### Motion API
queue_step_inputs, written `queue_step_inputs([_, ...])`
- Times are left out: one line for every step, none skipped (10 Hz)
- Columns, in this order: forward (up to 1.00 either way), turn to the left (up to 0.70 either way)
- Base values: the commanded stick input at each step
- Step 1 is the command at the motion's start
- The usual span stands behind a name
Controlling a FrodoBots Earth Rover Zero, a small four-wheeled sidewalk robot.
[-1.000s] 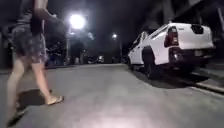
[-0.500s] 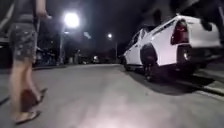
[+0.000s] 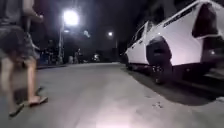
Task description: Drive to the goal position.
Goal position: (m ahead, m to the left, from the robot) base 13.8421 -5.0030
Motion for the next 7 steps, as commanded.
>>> queue_step_inputs([1.00, 0.00])
queue_step_inputs([1.00, 0.00])
queue_step_inputs([1.00, 0.00])
queue_step_inputs([1.00, 0.00])
queue_step_inputs([1.00, 0.00])
queue_step_inputs([1.00, 0.00])
queue_step_inputs([1.00, 0.00])
